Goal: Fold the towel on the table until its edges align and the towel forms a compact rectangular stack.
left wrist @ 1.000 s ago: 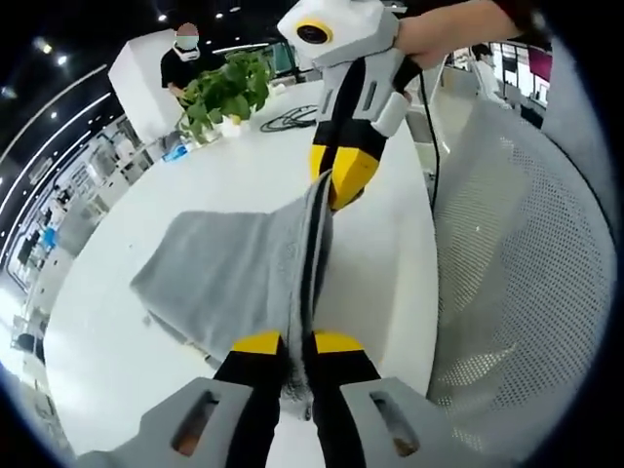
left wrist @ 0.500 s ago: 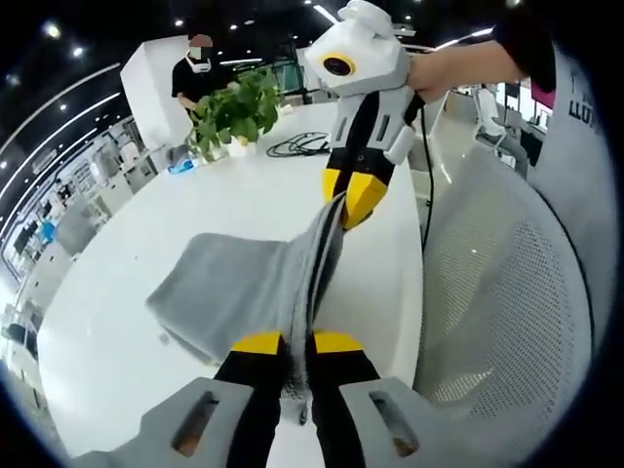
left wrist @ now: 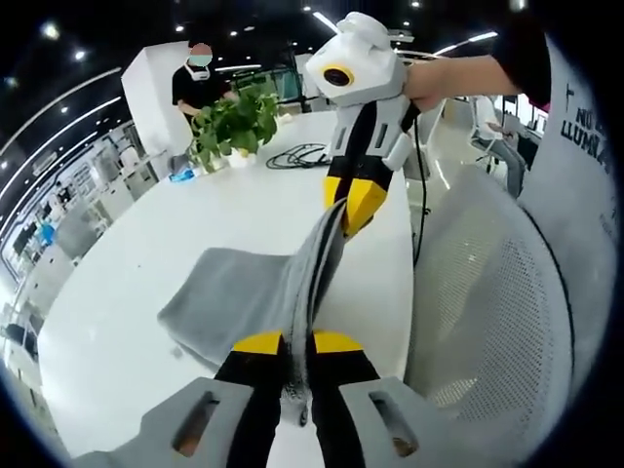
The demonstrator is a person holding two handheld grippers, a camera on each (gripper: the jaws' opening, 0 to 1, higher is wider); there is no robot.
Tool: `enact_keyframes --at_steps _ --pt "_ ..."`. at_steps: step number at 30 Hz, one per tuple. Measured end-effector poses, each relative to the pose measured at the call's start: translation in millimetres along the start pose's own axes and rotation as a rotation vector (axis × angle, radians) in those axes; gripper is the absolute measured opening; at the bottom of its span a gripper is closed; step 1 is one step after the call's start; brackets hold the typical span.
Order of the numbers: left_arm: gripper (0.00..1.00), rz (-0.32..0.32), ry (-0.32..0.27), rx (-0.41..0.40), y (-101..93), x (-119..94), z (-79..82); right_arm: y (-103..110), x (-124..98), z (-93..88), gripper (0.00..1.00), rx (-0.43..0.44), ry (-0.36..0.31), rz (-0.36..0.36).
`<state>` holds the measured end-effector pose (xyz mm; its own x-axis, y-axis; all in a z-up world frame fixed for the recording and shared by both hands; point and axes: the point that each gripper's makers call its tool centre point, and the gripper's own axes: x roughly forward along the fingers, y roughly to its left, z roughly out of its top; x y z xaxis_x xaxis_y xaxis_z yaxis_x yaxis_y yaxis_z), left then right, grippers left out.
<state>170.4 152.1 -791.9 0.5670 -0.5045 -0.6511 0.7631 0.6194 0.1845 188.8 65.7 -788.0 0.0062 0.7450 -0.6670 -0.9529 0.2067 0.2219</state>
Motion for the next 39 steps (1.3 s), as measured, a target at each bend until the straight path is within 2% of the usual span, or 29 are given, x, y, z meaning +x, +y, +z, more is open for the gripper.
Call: enact_keyframes --at_steps 13,39 --pt "0.09 0.014 -0.026 0.005 3.3 -14.5 14.3 7.6 -8.3 9.8 0.05 -0.004 -0.004 0.029" --pt "0.09 0.014 -0.046 0.007 -4.1 -29.0 26.0 19.6 -21.7 18.0 0.05 -0.035 0.015 0.062"
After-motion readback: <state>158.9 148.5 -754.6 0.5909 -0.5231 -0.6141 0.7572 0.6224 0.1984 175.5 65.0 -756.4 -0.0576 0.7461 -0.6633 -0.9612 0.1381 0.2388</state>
